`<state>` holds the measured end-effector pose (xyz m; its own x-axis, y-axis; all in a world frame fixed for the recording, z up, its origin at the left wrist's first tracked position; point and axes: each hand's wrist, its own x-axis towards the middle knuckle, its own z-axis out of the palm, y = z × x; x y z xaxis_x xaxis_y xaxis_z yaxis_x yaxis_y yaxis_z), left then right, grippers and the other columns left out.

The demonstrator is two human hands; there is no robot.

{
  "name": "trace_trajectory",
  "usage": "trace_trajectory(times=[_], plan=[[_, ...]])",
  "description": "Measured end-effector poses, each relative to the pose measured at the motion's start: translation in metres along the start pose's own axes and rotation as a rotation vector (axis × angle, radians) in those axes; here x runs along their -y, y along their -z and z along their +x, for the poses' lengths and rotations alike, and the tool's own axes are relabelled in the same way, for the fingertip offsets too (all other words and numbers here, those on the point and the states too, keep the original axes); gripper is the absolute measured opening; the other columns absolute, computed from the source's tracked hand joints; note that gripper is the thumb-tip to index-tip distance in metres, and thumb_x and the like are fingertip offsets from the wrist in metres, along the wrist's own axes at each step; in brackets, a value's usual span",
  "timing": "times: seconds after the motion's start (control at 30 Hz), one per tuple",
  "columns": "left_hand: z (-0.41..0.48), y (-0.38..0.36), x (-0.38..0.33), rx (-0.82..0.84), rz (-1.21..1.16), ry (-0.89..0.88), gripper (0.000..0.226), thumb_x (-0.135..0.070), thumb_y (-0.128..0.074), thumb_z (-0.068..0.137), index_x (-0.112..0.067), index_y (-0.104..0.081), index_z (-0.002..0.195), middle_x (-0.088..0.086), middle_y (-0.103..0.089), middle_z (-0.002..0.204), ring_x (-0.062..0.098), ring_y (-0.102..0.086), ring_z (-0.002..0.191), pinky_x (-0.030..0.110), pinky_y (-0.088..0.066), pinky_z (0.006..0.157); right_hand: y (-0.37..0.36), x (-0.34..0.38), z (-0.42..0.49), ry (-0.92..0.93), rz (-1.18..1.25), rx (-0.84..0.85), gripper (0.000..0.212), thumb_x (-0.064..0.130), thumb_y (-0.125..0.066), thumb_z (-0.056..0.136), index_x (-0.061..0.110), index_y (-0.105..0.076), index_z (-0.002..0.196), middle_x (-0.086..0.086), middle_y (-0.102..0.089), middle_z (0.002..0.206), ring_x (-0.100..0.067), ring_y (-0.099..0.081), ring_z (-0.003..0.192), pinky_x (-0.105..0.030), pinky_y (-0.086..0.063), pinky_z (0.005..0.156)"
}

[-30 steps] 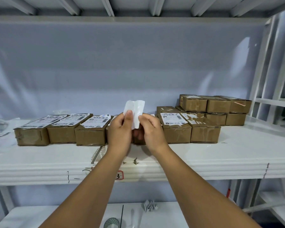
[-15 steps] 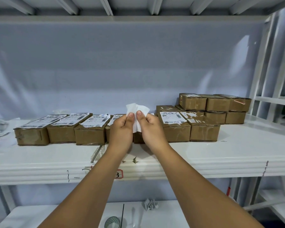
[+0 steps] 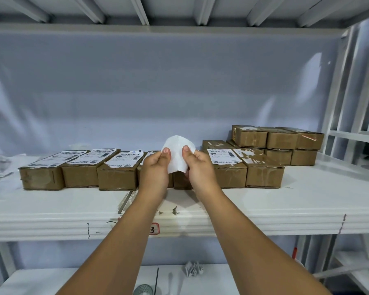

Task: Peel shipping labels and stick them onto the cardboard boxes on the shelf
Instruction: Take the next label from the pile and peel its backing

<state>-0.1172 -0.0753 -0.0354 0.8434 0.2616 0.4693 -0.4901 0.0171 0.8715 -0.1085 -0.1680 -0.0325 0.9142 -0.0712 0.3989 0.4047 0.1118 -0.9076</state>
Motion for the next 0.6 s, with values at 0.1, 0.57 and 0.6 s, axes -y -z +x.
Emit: trace_trajectory(times=[0.1,0.57,0.6], plan=[[0.001,-0.001,-0.002,-0.017,-0.072,0.059,0.032,-0.022,-0.049,0.098,-0.018,-0.065,0.071,0.002,-0.066,0.076,0.023,-0.06,0.079,0.036,-0.047,0.081,0.002,0.005,-0.002,-0.011,0.039,-0.006,0.032,0.023,-0.05,0.098,0.018,-0.066,0.07,0.009,-0.066,0.058,-0.012,-0.061,0.064,-0.028,-0.047,0.067],[0.002,0.038,-0.008,0.05,-0.073,0.098,0.037,-0.022,-0.051,0.096,-0.019,-0.074,0.066,0.006,-0.07,0.075,0.028,-0.063,0.08,0.045,-0.047,0.086,0.002,0.011,-0.007,-0.094,0.107,0.117,0.041,0.018,-0.05,0.098,0.014,-0.046,0.057,0.007,-0.038,0.04,-0.005,-0.033,0.034,-0.015,-0.025,0.039],[0.001,0.041,-0.009,0.047,-0.067,0.096,0.037,-0.022,-0.051,0.096,-0.017,-0.072,0.066,0.008,-0.068,0.075,0.028,-0.061,0.079,0.043,-0.046,0.083,0.001,0.01,-0.007,-0.094,0.105,0.127,0.043,0.017,-0.05,0.098,0.014,-0.044,0.055,0.007,-0.036,0.039,-0.006,-0.031,0.033,-0.015,-0.023,0.038]])
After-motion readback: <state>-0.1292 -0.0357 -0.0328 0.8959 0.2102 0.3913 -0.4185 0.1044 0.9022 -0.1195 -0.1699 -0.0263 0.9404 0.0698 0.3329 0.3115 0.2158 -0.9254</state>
